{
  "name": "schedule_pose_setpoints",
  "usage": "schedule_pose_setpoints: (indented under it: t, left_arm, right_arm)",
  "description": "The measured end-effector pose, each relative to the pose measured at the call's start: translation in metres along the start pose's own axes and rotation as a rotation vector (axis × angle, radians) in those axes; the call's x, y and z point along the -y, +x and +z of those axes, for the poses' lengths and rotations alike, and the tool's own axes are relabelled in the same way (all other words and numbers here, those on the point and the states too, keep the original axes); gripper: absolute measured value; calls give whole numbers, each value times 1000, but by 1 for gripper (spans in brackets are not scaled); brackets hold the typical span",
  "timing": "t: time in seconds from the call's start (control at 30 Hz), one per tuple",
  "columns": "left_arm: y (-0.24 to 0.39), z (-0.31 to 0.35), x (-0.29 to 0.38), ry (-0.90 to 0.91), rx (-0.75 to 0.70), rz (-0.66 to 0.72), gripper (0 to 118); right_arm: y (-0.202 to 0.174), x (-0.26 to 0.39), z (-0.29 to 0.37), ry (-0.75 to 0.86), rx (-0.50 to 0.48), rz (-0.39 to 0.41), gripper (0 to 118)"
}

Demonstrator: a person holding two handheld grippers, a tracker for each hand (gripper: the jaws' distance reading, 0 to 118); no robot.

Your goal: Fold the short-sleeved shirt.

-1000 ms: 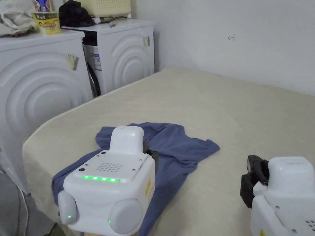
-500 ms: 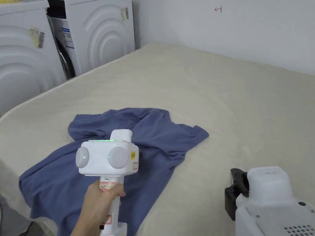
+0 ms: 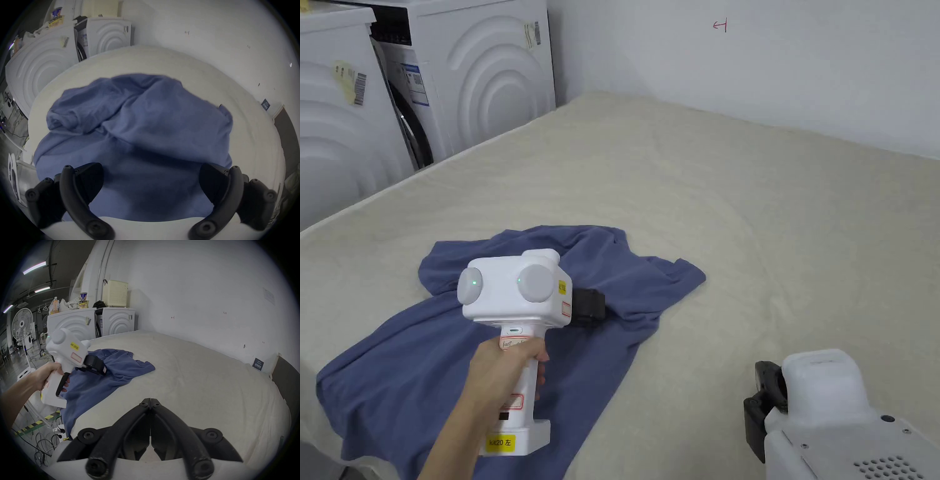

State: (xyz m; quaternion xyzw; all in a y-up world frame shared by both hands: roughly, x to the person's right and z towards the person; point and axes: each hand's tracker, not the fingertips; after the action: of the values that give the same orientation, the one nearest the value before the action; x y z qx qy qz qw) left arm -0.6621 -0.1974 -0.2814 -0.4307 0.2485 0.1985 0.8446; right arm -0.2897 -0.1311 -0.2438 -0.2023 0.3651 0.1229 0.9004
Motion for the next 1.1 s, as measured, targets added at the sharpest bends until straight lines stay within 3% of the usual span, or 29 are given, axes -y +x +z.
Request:
schedule_pose_setpoints:
  t: [0.1,0.17,0.33,0.5,0.57,0.73,0.8,0.9,1.1]
  left_arm:
    - [2,-24,3,-78,-24,-26,118]
    - [9,-16,9,-33,-53,-68,118]
    - [6,-19,4,-44,-43,-27,118]
    - [15,-17,0,-109,-87,2,118]
    - [15,-9,1,-115,-89,27,108]
    - [12,13,7,-79,-103,5,62]
    - [10,17,7,-71,-109,7,35]
    - [10,23,10,-55,-120,14,11]
    - [3,39,17,-33,-84,28,4]
  right_arm:
    - [1,1,-1,-15,-4,2,0]
    - [3,2,-1,-21,-4,11,0]
    - [11,5,4,-20,-45,-32,0]
    - [13,11,5,-47,-29,-19,0]
    - [17,15,5,-57,-32,-31,0]
    - [25,20,4,-94,-53,-104,0]
    - [25,21,6,-95,-51,-111,0]
    - [25,23,9,-101,-50,-108,0]
    - [28,26,14,-109,-37,-109,0]
